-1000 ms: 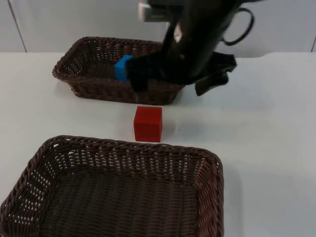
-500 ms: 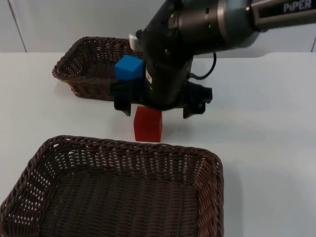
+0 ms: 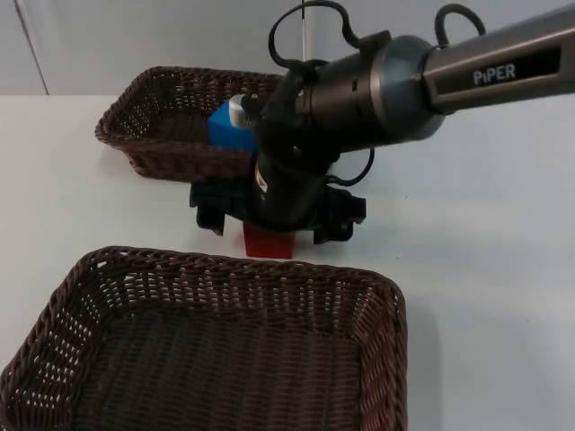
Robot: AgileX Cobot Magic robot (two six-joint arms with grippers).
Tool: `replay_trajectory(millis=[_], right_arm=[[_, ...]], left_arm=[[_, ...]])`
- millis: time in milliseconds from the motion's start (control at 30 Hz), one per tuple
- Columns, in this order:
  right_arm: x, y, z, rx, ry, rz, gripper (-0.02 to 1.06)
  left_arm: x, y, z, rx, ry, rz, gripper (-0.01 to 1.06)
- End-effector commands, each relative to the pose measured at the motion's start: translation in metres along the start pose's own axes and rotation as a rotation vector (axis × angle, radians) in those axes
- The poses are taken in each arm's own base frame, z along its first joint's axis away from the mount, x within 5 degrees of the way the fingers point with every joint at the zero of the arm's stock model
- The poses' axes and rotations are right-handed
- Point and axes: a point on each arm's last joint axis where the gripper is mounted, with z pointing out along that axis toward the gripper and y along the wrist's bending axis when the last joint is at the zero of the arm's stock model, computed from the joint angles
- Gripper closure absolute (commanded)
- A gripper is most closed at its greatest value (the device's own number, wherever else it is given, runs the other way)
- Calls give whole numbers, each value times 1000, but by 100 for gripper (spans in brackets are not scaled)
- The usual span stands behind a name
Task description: Pick up one cube with the left hand and place it into the upper basket. Pick up one cube with the right hand and place it into the lower basket.
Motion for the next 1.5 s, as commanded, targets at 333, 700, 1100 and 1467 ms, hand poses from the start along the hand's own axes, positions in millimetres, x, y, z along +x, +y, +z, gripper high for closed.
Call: replay_trajectory(millis=[333,700,1100,1467], right_arm=[[-6,6,-7,-32,-41,-19,83],[-43,14,-76,-81,-137,-132,105],[-60,13,-145,-119,-111,-350,105],[-50,11,-154,-134,16,-586,105]], left_arm=[[1,0,1,-5,1,-3,15],[1,0,1,-5,1,-3,15],[1,0,1,-5,1,-3,15],[1,0,1,-5,1,-3,15]])
